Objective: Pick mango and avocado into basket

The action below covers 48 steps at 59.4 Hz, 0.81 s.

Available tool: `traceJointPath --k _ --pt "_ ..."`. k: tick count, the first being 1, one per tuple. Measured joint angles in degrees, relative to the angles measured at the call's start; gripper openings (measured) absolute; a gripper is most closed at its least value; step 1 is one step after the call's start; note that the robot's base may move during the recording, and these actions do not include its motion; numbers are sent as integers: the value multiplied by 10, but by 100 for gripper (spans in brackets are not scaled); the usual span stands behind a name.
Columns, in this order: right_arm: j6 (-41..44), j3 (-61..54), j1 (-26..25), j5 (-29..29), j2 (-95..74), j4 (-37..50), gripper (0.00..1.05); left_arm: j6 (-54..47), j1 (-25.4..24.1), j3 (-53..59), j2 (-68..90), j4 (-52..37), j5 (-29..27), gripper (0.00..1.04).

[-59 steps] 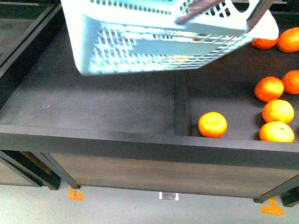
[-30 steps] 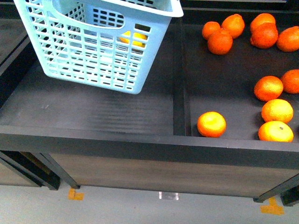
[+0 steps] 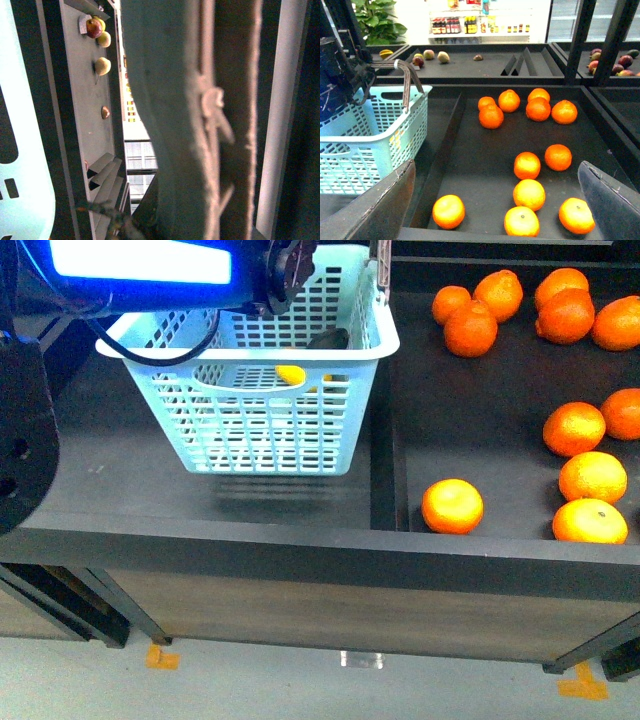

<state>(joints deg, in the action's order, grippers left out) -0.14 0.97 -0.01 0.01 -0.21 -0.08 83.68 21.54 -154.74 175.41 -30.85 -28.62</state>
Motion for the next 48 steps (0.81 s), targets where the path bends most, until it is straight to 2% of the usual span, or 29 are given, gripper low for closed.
traceJointPath --k 7,15,23,27,38,44,48 --pt "0 0 0 0 0 0 96 6 -2 -50 30 14 4 5" --pt "0 0 0 0 0 0 96 7 -2 49 -2 -42 7 6" --pt "0 0 0 0 0 0 96 6 2 203 -103 -28 -4 30" --pt "0 0 0 0 0 0 96 5 2 256 -154 20 -8 43" --pt "0 0 0 0 0 0 96 2 1 271 -229 211 14 75" --pt "0 0 0 0 0 0 96 11 3 275 -285 378 25 96" --pt "0 0 0 0 0 0 96 20 10 278 -326 531 43 96"
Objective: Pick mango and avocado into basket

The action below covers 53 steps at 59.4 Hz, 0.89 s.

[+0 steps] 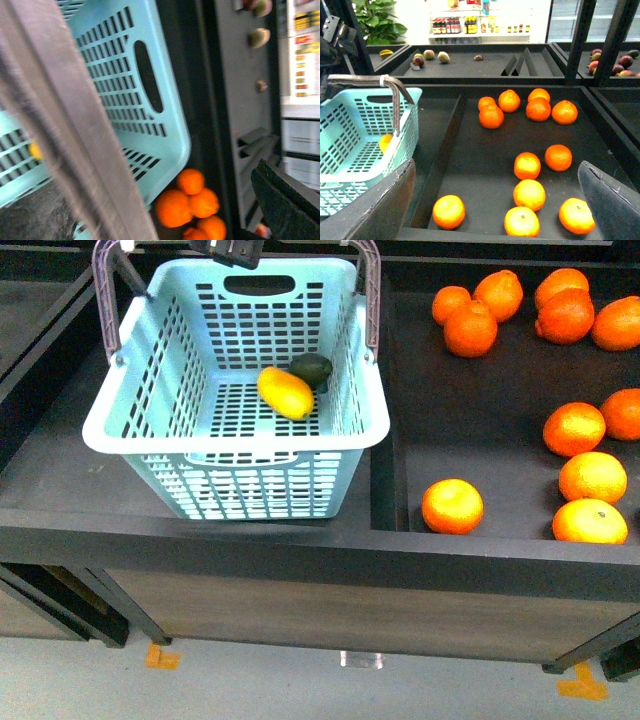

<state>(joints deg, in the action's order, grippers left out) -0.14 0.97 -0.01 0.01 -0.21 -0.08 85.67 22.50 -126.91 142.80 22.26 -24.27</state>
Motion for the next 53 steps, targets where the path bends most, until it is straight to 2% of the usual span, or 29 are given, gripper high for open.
traceJointPath --k 3,7,14,17,18,23,24,27,30,38,41,53 --pt "0 0 0 0 0 0 96 14 8 0 -27 134 17 96" --pt "0 0 0 0 0 0 96 21 24 23 -54 235 23 96" --pt "0 0 0 0 0 0 96 -9 46 48 -79 259 -9 96" --pt "0 0 0 0 0 0 96 -186 48 201 -165 38 -11 84" --pt "0 0 0 0 0 0 96 -214 48 225 -180 7 -10 82" --pt "0 0 0 0 0 0 96 -485 36 474 -337 -312 -1 64" --pt "0 0 0 0 0 0 96 -524 34 498 -354 -346 2 63" --pt "0 0 0 0 0 0 96 -655 18 619 -435 -537 17 52" --pt "0 0 0 0 0 0 96 -740 -3 713 -499 -642 31 41" --pt "0 0 0 0 0 0 96 -817 -50 884 -575 -716 63 16" --pt "0 0 0 0 0 0 96 -833 -65 955 -596 -727 87 2" --pt "0 0 0 0 0 0 96 -846 -108 1064 -698 -748 132 2"
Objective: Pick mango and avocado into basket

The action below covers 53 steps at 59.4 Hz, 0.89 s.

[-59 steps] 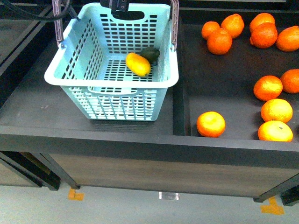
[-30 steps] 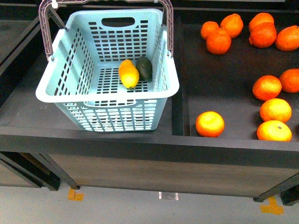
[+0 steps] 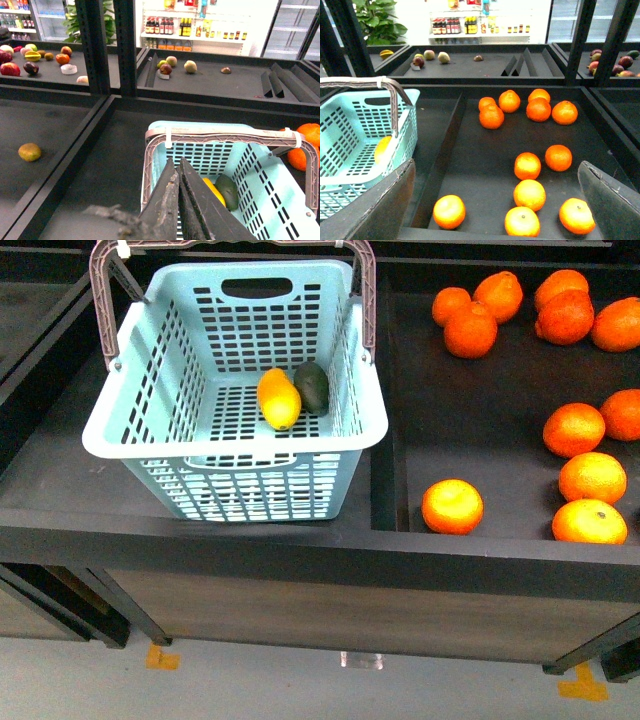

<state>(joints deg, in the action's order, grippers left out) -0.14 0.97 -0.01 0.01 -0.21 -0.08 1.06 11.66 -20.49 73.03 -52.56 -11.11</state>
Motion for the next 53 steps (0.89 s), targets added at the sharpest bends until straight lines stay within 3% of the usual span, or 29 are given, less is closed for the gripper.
traceJointPath --k 27,31,36,53 --pt "0 0 0 0 0 0 96 -2 -69 143 -200 63 66 2" --pt "0 0 0 0 0 0 96 -4 -100 155 -231 83 107 2" --pt "0 0 0 0 0 0 96 -4 -114 180 -241 62 108 2" --pt "0 0 0 0 0 0 96 -4 -114 197 -396 199 111 2"
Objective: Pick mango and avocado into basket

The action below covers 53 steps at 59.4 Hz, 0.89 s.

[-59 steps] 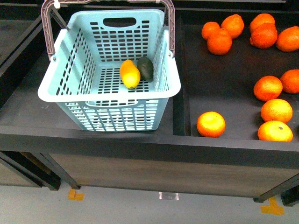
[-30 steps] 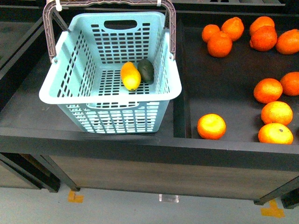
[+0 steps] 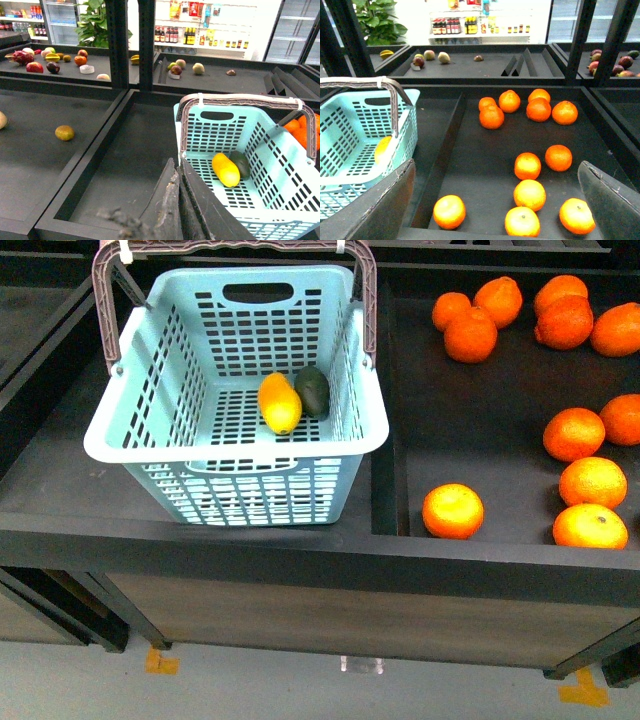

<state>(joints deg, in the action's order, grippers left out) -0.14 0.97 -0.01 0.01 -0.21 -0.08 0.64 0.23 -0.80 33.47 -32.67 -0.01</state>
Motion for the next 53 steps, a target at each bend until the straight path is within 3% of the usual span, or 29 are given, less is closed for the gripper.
traceJointPath --k 22,50,53 --pt "0 0 0 0 0 0 96 0 0 0 -140 132 0 2" --pt "0 0 0 0 0 0 96 0 0 0 -232 224 0 2" --pt "0 0 0 0 0 0 96 0 0 0 -265 269 0 2"
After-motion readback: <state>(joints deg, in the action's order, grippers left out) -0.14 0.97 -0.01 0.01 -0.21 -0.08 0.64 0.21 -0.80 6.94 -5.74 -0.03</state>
